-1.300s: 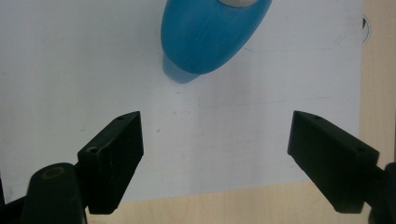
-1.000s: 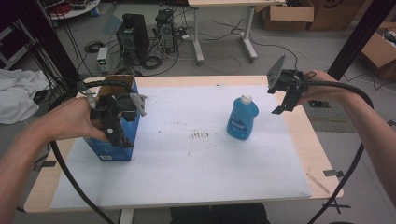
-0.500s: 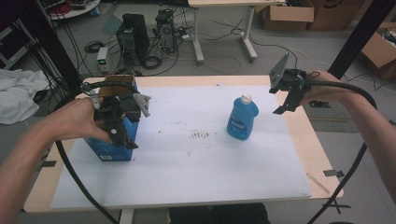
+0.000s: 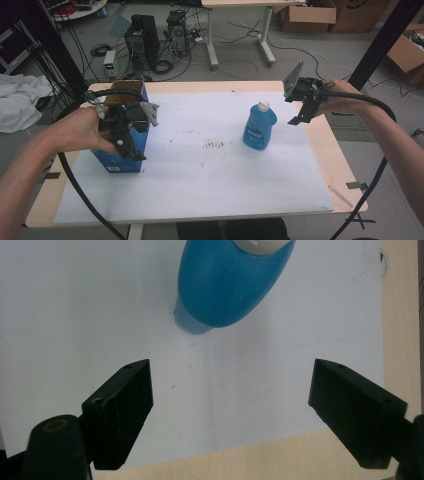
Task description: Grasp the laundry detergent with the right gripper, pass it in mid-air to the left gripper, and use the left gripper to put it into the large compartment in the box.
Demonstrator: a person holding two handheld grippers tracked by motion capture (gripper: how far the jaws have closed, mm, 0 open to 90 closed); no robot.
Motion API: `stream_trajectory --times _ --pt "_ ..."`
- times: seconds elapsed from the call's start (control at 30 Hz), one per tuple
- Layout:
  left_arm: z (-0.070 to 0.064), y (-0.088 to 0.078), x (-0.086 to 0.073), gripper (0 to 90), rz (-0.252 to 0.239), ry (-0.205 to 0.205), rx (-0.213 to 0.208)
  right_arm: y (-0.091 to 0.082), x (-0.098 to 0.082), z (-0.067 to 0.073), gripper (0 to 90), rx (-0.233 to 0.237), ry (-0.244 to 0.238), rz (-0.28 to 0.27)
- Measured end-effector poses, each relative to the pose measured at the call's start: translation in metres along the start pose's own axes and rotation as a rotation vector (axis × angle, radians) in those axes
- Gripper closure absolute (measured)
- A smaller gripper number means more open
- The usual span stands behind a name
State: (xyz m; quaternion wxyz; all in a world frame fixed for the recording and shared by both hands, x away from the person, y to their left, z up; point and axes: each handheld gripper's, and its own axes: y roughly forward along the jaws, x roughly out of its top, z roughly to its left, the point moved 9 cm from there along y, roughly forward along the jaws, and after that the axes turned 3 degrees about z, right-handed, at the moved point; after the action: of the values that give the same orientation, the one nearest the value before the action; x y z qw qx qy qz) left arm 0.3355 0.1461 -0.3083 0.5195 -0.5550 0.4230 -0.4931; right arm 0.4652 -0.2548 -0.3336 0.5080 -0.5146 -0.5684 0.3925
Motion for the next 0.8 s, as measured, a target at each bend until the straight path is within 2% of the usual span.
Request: stream_trajectory --times 0.03,0.13,0.17,0.3,0.4,0.43,0.47,0.5,0.53,0.6,0.67,0.73,0.8 --pt "-0.001 0.001 0.001 15.9 -0.014 -0.013 -0.004 0.003 0.001 0.000 17.7 -0.002 0.019 -0.005" --pt "0.000 0.001 0.001 15.9 -0.008 -0.005 -0.002 0.006 0.002 0.001 18.2 -0.021 0.043 -0.002" --pt "-0.001 0.001 0.001 15.9 -0.016 -0.013 -0.003 0.006 0.002 0.001 18.2 -0.021 0.043 -0.002" --pt "0.000 0.002 -0.001 15.9 -0.009 -0.002 0.001 0.006 0.007 0.003 18.7 -0.038 0.102 -0.038" --pt "-0.002 0.004 -0.001 15.9 -0.020 -0.017 -0.003 0.006 0.008 0.004 18.8 -0.057 0.114 -0.047" --pt "-0.001 0.004 -0.002 15.9 -0.016 -0.011 -0.002 0.007 0.008 0.004 19.1 -0.064 0.126 -0.049" --pt "-0.002 0.005 -0.002 15.9 -0.029 -0.022 -0.002 0.008 0.008 0.005 18.8 -0.070 0.161 -0.065" --pt "-0.002 0.005 -0.002 15.9 -0.026 -0.020 -0.003 0.008 0.008 0.005 18.8 -0.070 0.161 -0.065" --pt "-0.002 0.005 -0.002 15.9 -0.028 -0.021 -0.002 0.009 0.008 0.006 18.3 -0.060 0.194 -0.088" --pt "-0.002 0.005 -0.003 15.9 -0.021 -0.013 0.000 0.009 0.008 0.007 18.1 -0.054 0.202 -0.097" --pt "-0.002 0.004 -0.003 15.9 -0.018 -0.013 0.002 0.013 0.008 0.011 17.6 -0.043 0.243 -0.122" --pt "-0.002 0.004 -0.003 15.9 -0.027 -0.022 0.002 0.014 0.009 0.012 17.6 -0.038 0.251 -0.132" --pt "-0.002 0.004 -0.003 15.9 -0.026 -0.023 0.004 0.018 0.010 0.015 17.9 -0.027 0.282 -0.156"
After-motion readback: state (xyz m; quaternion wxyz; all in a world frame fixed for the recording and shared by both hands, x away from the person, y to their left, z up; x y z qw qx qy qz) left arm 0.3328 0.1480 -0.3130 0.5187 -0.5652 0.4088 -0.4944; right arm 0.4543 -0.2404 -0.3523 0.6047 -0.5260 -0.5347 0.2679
